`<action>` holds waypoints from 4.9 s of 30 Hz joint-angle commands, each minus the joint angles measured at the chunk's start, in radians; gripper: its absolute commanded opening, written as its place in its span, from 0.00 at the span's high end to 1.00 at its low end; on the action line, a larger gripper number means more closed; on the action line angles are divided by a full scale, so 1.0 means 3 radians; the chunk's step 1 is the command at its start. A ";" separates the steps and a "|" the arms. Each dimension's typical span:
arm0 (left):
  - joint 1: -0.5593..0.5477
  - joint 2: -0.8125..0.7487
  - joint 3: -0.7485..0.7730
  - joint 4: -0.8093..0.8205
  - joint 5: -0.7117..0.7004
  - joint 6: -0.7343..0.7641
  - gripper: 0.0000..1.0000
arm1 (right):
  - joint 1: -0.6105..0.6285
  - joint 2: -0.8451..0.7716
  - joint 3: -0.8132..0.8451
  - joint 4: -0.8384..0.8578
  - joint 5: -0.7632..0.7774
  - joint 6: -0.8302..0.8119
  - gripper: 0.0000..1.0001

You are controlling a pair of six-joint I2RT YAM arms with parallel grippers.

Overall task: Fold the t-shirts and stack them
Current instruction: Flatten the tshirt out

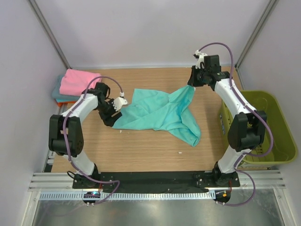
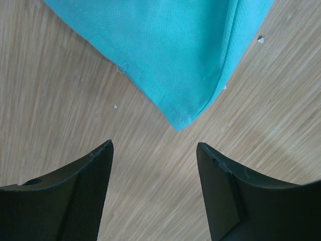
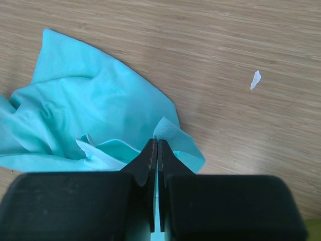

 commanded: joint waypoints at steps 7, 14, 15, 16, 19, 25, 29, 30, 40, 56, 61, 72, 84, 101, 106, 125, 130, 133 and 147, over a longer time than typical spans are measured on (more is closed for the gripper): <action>-0.0048 0.0241 0.0083 0.0067 0.0224 0.0108 0.37 | 0.0012 -0.0006 0.0134 0.0128 0.0130 -0.0069 0.99; -0.0068 0.0409 0.0231 -0.0030 0.0214 0.0103 0.40 | 0.0007 0.0020 0.0144 0.0123 0.0120 -0.0069 0.99; -0.0078 0.0420 0.0242 -0.0071 0.0219 0.0113 0.40 | 0.0007 0.0025 0.0154 0.0128 0.0120 -0.0069 0.99; -0.0089 0.0430 0.0242 -0.0076 0.0214 0.0118 0.40 | 0.0012 0.0030 0.0154 0.0134 0.0120 -0.0069 0.99; -0.0124 0.0456 0.0237 -0.0092 0.0199 0.0139 0.40 | 0.0007 0.0050 0.0175 0.0144 0.0125 -0.0069 0.99; -0.0145 0.0471 0.0247 -0.0260 0.0199 0.0200 0.41 | 0.0012 0.0081 0.0231 0.0149 0.0115 -0.0074 0.99; -0.0145 0.0451 0.0140 -0.0317 0.0158 0.0261 0.41 | 0.0012 0.0071 0.0211 0.0174 0.0125 -0.0074 0.99; -0.0145 0.0461 0.0129 -0.0317 0.0153 0.0267 0.41 | 0.0012 0.0076 0.0205 0.0169 0.0125 -0.0064 0.99; -0.0155 0.0660 0.0226 -0.0322 0.0132 0.0200 0.42 | 0.0012 0.0061 0.0226 0.0169 0.0130 -0.0064 0.99; -0.0176 0.0799 0.0426 -0.0485 0.0168 0.0169 0.75 | 0.0012 0.0015 0.0154 0.0210 0.0146 -0.0089 0.99; -0.0160 0.0691 0.0446 -0.0603 0.0132 0.0200 0.98 | 0.0007 -0.0016 0.0144 0.0215 0.0146 -0.0120 0.99; -0.0155 0.0210 0.0579 -0.0854 -0.0083 0.0435 1.00 | 0.0053 -0.0067 -0.0224 0.0164 -0.0099 -0.0125 0.99; -0.0181 0.0338 0.0773 -0.0889 0.0117 0.0175 1.00 | 0.0477 0.0086 -0.0363 0.0139 -0.0151 -0.0294 0.99; -0.0227 0.0400 0.0738 -0.0808 0.0122 0.0031 1.00 | 0.0524 0.0408 0.1079 -0.1243 -0.0564 -0.2715 0.57; -0.0227 0.0410 0.0722 -0.0757 0.0066 -0.0035 1.00 | 0.0518 0.0908 0.1830 -0.2406 -0.0887 -0.3794 0.59; -0.0227 0.0451 0.0646 -0.0644 -0.0031 -0.0250 1.00 | 0.0590 0.1595 0.2409 -0.3338 -0.1112 -0.4711 0.60; -0.0227 0.0507 0.0717 -0.0649 -0.0047 -0.0255 1.00 | 0.0605 0.1681 0.2358 -0.3338 -0.1086 -0.4681 0.60; -0.0227 0.0522 0.0733 -0.0659 -0.0057 -0.0260 1.00 | 0.0610 0.1727 0.2358 -0.3338 -0.1076 -0.4681 0.60; -0.0227 0.0548 0.0707 -0.0624 -0.0083 -0.0280 1.00 | 0.0610 0.1825 0.2425 -0.3333 -0.0979 -0.4635 0.67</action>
